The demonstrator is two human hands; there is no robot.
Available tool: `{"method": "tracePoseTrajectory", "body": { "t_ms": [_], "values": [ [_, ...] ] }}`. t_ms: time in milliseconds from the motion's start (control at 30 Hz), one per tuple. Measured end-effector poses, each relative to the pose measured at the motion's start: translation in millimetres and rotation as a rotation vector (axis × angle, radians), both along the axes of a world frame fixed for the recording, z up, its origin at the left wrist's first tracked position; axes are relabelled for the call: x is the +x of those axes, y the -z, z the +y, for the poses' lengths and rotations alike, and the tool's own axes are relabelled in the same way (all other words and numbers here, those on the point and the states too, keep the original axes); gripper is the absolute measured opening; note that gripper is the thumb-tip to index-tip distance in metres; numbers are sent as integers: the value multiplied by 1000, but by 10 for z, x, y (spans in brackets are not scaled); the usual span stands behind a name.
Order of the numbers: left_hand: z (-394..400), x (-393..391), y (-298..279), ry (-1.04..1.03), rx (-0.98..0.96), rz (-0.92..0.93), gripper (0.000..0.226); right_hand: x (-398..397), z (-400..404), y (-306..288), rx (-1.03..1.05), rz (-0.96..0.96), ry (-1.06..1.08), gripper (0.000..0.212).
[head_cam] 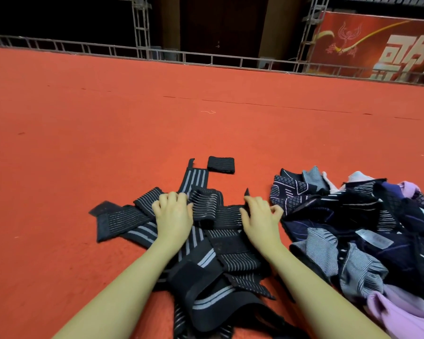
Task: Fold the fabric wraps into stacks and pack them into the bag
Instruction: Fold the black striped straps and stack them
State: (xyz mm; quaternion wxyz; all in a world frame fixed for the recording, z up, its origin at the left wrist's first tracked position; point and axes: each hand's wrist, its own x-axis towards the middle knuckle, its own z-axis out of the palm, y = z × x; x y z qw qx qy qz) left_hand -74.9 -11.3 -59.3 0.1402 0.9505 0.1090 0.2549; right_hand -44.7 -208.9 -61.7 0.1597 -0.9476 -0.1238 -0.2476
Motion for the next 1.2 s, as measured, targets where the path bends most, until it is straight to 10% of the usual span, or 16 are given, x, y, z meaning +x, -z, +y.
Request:
{"method": "tracePoseTrajectory", "body": {
  "t_ms": [233,667,867,1200],
  "values": [
    [326,11,-140,-22,42,37,27,171,72,-377,207,-324,142,34],
    [211,11,-490,161,-341,16,48,-42,717,-379,84,-439,-458,13],
    [174,3,-451,184,-444,101,28,-71,534,-262,-35,-318,-447,12],
    [-70,-69,-219,141,-98,205,49,-73,204,-78,-97,-10,-359,43]
  ]
}}
